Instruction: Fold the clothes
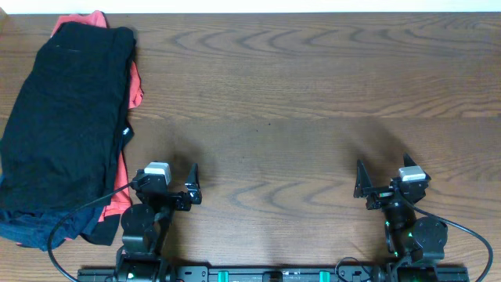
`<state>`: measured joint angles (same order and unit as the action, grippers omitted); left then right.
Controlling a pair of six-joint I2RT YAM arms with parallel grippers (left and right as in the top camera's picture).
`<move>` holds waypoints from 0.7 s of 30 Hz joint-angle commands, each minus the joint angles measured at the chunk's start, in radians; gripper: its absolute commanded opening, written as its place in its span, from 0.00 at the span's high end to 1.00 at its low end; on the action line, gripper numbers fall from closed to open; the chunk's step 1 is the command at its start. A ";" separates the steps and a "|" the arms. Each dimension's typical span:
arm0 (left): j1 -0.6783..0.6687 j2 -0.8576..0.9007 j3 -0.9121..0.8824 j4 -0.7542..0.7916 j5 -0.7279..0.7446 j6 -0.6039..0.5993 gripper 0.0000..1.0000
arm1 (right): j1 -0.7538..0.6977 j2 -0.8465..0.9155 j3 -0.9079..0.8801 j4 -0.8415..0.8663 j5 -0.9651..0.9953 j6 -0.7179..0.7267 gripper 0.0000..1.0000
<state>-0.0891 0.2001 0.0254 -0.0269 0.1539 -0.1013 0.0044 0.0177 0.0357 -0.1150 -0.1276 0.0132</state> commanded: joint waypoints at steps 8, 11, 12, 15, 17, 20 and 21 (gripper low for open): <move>-0.004 0.000 -0.021 -0.014 0.002 0.003 0.02 | 0.010 -0.002 -0.007 0.047 -0.004 -0.007 0.01; -0.004 0.000 -0.021 0.023 -0.012 0.029 0.02 | 0.010 -0.002 -0.007 0.123 -0.005 -0.007 0.01; -0.004 0.000 -0.021 0.045 -0.012 0.038 0.02 | 0.010 -0.002 -0.007 0.150 -0.005 -0.007 0.01; -0.004 0.000 -0.009 0.108 -0.017 0.060 0.02 | 0.010 -0.002 -0.005 0.195 -0.005 -0.007 0.01; -0.004 0.000 0.014 0.113 -0.037 0.060 0.02 | 0.010 -0.002 -0.003 0.212 -0.005 -0.007 0.01; -0.003 0.000 0.046 0.113 -0.059 0.068 0.02 | 0.010 -0.002 -0.002 0.244 -0.005 -0.007 0.01; -0.003 0.000 0.058 0.111 -0.066 0.068 0.02 | 0.010 -0.002 -0.001 0.253 -0.005 -0.007 0.01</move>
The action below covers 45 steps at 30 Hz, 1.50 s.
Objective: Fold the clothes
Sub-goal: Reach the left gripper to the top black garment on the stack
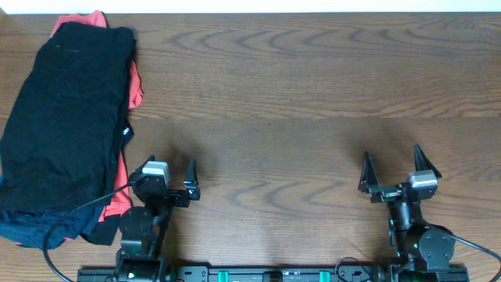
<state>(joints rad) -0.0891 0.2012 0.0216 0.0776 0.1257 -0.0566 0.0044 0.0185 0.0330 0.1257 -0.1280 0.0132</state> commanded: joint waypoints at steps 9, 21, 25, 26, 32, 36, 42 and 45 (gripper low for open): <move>0.021 0.143 0.308 -0.112 -0.048 0.031 0.02 | 0.010 0.115 0.137 0.023 -0.004 -0.091 0.01; 0.021 0.744 1.004 -0.573 -0.048 0.074 0.02 | 0.010 0.747 0.599 0.003 -0.160 -0.108 0.01; 0.021 0.961 1.250 -0.796 -0.048 0.106 0.02 | 0.010 0.984 0.797 -0.115 -0.283 -0.107 0.01; 0.021 1.015 1.308 -0.850 -0.048 0.106 0.02 | 0.010 1.043 0.850 -0.157 -0.308 -0.107 0.01; 0.021 1.266 1.483 -0.983 -0.040 0.105 0.02 | 0.010 1.346 1.133 -0.418 -0.380 -0.107 0.01; 0.020 1.392 1.482 -0.977 -0.039 0.105 0.02 | 0.010 1.463 1.199 -0.437 -0.404 -0.107 0.01; 0.022 1.579 1.483 -0.852 -0.105 0.108 0.02 | 0.010 1.535 1.198 -0.417 -0.415 0.000 0.01; 0.022 1.626 1.500 -0.768 -0.269 0.108 0.02 | 0.010 1.542 1.198 -0.418 -0.414 0.008 0.01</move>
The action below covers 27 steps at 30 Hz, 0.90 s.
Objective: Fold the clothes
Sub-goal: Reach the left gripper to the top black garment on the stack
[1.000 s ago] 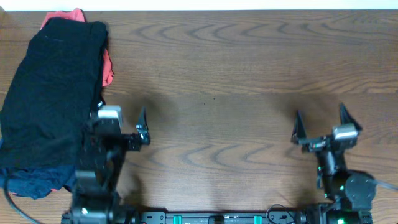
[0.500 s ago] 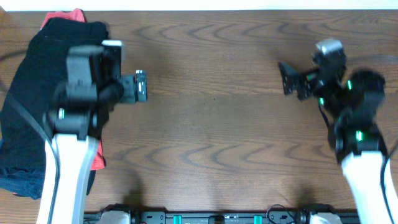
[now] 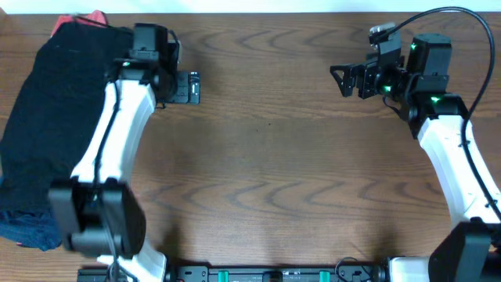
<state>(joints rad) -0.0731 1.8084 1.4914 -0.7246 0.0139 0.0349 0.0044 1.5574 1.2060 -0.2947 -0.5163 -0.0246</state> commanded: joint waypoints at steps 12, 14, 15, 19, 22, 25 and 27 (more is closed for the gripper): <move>0.145 0.070 0.041 0.270 -0.441 0.106 0.02 | 0.015 0.046 0.024 -0.002 -0.022 0.041 0.01; 0.165 0.085 0.045 0.269 -0.441 0.126 0.02 | 0.021 0.060 0.024 -0.005 -0.022 0.037 0.01; 0.171 0.092 0.046 0.267 -0.435 0.126 0.02 | 0.023 0.065 0.024 -0.005 -0.023 0.038 0.01; 0.194 0.113 0.047 0.266 -0.350 0.119 0.02 | 0.048 0.084 0.024 -0.019 -0.023 0.035 0.01; 0.201 0.140 0.047 0.257 -0.347 0.118 0.01 | 0.066 0.087 0.024 -0.037 -0.021 0.023 0.01; 0.201 0.169 0.047 0.240 -0.346 0.115 0.01 | 0.077 0.087 0.024 -0.038 -0.009 0.023 0.01; 0.201 0.192 0.047 0.238 -0.347 0.100 0.01 | 0.079 0.087 0.024 -0.035 -0.008 0.023 0.02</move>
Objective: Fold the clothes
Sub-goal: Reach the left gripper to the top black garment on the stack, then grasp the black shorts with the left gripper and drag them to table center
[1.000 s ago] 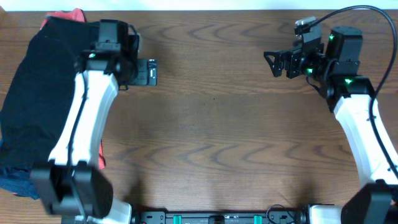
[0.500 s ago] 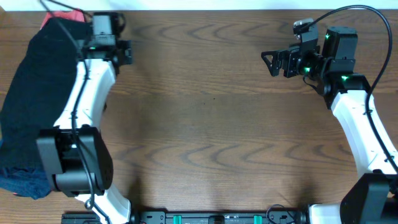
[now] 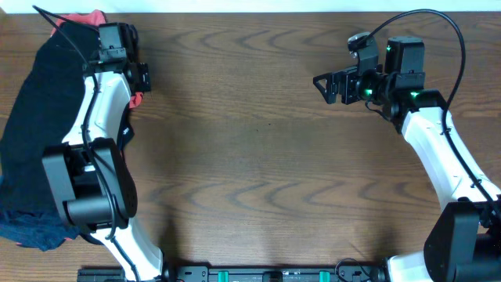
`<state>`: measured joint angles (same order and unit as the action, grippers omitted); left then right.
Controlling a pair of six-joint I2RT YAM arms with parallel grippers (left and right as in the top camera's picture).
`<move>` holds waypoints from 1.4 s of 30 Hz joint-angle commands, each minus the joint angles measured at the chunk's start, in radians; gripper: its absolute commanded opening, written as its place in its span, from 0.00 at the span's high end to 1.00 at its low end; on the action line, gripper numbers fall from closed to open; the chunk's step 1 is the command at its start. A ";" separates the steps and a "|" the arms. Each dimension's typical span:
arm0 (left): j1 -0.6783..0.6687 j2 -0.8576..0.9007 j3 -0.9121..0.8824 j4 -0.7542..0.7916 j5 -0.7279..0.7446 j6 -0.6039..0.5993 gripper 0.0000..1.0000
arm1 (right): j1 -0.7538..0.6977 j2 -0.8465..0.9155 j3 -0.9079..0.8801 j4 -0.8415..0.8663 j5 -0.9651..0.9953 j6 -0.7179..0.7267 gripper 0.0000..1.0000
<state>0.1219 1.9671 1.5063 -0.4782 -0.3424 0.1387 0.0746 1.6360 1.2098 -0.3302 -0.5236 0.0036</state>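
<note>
A pile of clothes lies at the table's left edge. A black garment (image 3: 47, 117) is on top, a red one (image 3: 88, 17) peeks out at the far end and right side, and a dark blue one (image 3: 27, 231) shows at the near end. My left gripper (image 3: 142, 77) hovers at the pile's far right edge, pointing down by the red fabric; its jaws are too dark to read. My right gripper (image 3: 322, 87) hangs open over bare wood at the far right, holding nothing.
The brown wooden table (image 3: 266, 172) stretches between the two arms. The left arm's white links (image 3: 102, 117) run over the pile's right side. A black cable (image 3: 438, 19) loops above the right arm. The arm bases sit at the near edge.
My left gripper has shifted left, from over bare wood beside the pile to the pile's far right edge. My right gripper has moved slightly left and stays open.
Both arms first rested folded at the near edge with grippers open, and barely changed by the second moment. Then both were stretched to the far side, the left beside the pile, the right at far right. Now the left gripper is at the pile's edge.
</note>
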 commanded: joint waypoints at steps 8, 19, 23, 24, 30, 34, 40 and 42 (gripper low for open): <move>0.037 0.075 0.031 0.002 0.009 -0.113 0.12 | 0.008 0.008 0.020 -0.005 -0.001 -0.005 0.12; 0.033 0.064 0.032 0.027 0.009 -0.138 0.92 | 0.008 0.008 0.020 0.000 0.000 -0.005 0.30; 0.006 0.014 0.032 0.019 0.009 -0.156 0.94 | 0.007 0.008 0.020 0.004 0.000 -0.005 0.38; -0.006 -0.009 0.032 0.017 0.009 -0.166 0.94 | 0.007 0.008 0.020 0.005 0.000 -0.005 0.40; -0.129 -0.212 0.032 0.035 0.009 -0.196 0.94 | -0.009 -0.011 0.021 0.008 -0.001 -0.004 0.50; -0.243 -0.323 0.032 0.030 0.010 -0.196 0.94 | -0.033 -0.067 0.021 0.002 -0.001 -0.004 0.52; -0.449 -0.372 0.031 0.012 0.030 -0.209 0.94 | -0.104 -0.208 0.021 -0.034 0.000 0.004 0.55; -0.513 -0.361 0.031 0.009 0.070 -0.240 0.94 | -0.136 -0.265 0.021 -0.073 0.000 0.003 0.56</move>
<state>-0.3256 1.5818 1.5288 -0.4644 -0.3241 -0.0574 -0.0219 1.4536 1.2102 -0.3779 -0.5201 -0.0002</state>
